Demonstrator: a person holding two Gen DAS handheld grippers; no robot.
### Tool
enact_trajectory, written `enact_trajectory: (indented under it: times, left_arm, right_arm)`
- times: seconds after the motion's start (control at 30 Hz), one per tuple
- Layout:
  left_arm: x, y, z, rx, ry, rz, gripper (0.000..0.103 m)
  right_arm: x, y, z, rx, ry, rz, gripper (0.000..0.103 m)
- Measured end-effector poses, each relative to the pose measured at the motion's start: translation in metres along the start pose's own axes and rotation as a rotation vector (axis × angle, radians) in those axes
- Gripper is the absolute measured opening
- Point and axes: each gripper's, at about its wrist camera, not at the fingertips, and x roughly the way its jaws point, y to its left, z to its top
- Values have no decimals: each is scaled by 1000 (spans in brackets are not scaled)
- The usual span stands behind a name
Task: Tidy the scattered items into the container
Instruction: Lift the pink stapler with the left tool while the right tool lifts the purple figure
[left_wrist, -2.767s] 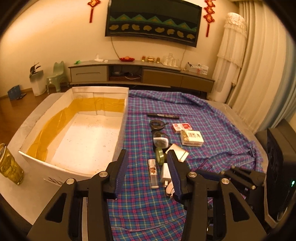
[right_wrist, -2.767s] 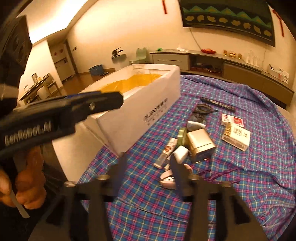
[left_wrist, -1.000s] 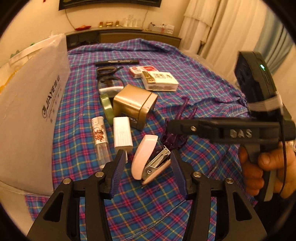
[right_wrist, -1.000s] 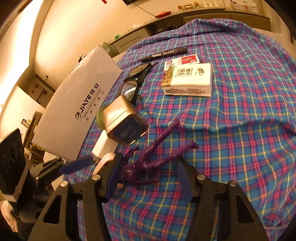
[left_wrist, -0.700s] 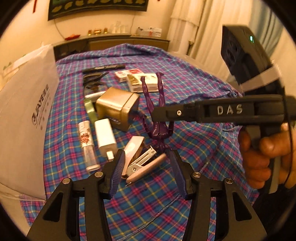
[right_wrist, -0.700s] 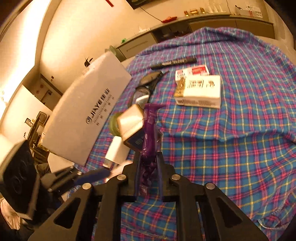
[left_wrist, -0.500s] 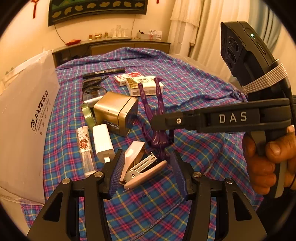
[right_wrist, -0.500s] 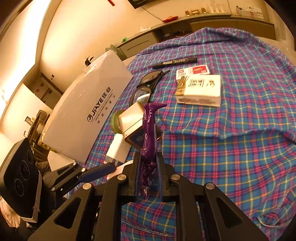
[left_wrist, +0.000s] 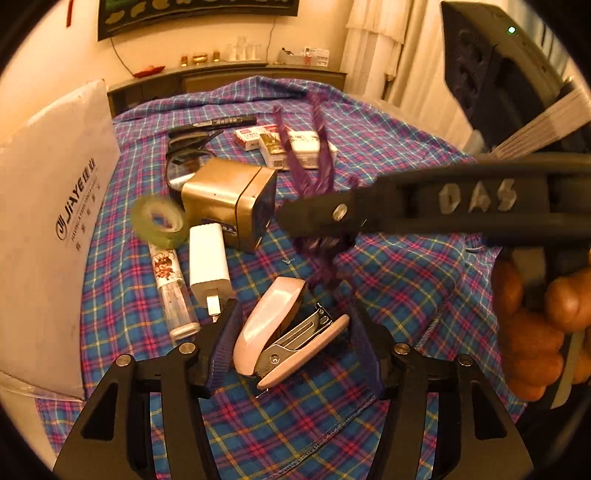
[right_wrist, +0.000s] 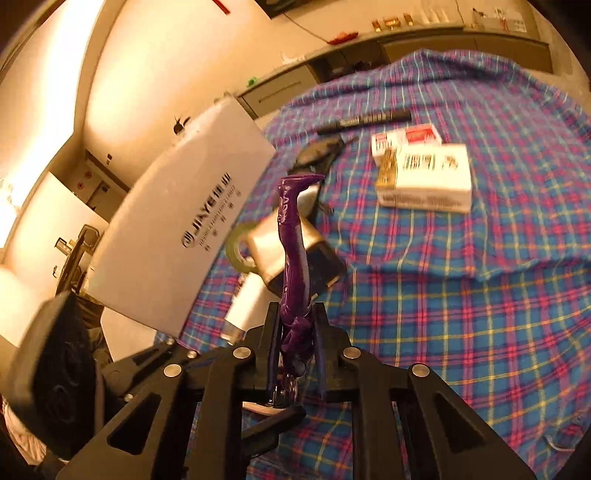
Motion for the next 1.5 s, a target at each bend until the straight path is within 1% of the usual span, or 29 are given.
enact_trajectory:
  times: [0.17, 0.3, 0.4, 0.7, 0.9, 1.07, 1.3, 1.5]
  left_arm:
    - [-10, 2, 3, -14, -16, -20, 61]
    - [-27, 6, 7, -32, -60, -33, 60]
    - [-41, 13, 13, -57, -101, -35, 60]
    - [-79, 36, 26, -138, -199, -10, 60]
    - [-99, 55, 32, -210, -235, 10, 60]
    - [-115, 66, 37, -238, -273, 16, 60]
    - [-139, 85, 43, -270, -297, 25, 60]
    - [-158, 102, 55, -301, -328, 37, 60]
  right_arm:
    - [-20, -9, 6, 26, -52, -8, 17]
    - [-30, -17, 10, 54, -79, -11, 17]
    - [-36, -15, 10, 56, -84, 4, 17]
    - [-41, 12, 6, 6, -88, 48, 17]
    - [-45, 27, 1, -33, -102, 23, 17]
    - [-54, 45, -2, -65, -126, 13, 17]
    - [-62, 78, 1, -120, -136, 31, 17]
    - [-72, 98, 5, -128, -147, 48, 17]
